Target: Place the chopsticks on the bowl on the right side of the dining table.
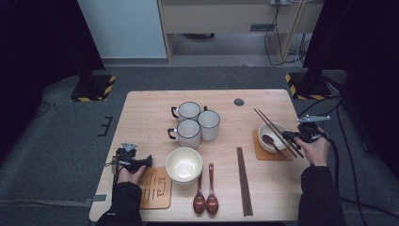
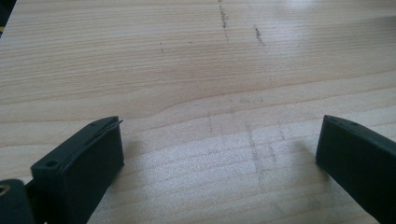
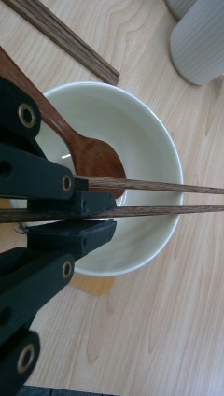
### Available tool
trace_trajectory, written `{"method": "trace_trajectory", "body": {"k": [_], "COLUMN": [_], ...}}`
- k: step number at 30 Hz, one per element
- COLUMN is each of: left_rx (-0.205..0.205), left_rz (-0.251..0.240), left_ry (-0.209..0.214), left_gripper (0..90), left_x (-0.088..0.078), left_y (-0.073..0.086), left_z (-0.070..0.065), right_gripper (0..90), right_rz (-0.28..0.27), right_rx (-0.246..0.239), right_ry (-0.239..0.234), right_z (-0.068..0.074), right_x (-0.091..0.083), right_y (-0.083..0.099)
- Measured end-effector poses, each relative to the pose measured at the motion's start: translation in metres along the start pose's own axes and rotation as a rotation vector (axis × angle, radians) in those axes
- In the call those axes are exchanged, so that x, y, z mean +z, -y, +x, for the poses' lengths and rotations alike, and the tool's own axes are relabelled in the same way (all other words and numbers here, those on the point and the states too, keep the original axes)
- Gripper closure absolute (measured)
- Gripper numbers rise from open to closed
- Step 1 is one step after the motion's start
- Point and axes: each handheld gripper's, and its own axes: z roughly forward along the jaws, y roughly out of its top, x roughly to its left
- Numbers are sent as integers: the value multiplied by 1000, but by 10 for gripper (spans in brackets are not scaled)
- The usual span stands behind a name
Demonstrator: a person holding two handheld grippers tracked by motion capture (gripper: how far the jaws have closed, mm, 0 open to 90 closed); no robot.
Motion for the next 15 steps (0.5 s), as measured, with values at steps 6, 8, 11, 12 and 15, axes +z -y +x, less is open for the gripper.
{"method": "trace_trajectory", "body": {"k": [6,8,11,12,15], "left_rx": [2,2,2,2,2], "left_rz": [2,2,2,2,2], "left_ry": [0,0,0,0,0], "left_gripper": [0,0,0,0,0], "left_x": [0,0,0,0,0], "left_y": [0,0,0,0,0], "left_z": [0,0,0,0,0], "right_gripper": [847,847,847,847,847], "right_rz": [-3,-8,-9,-8,-12], "right_rx": [-4,-2,-2,-1,-6], "right_ry": [2,3,3,2,3], "right_z": [2,3,3,3,4], "right_x": [3,3,4,4,5], "right_y": [-2,-2,-2,-2,-3]}}
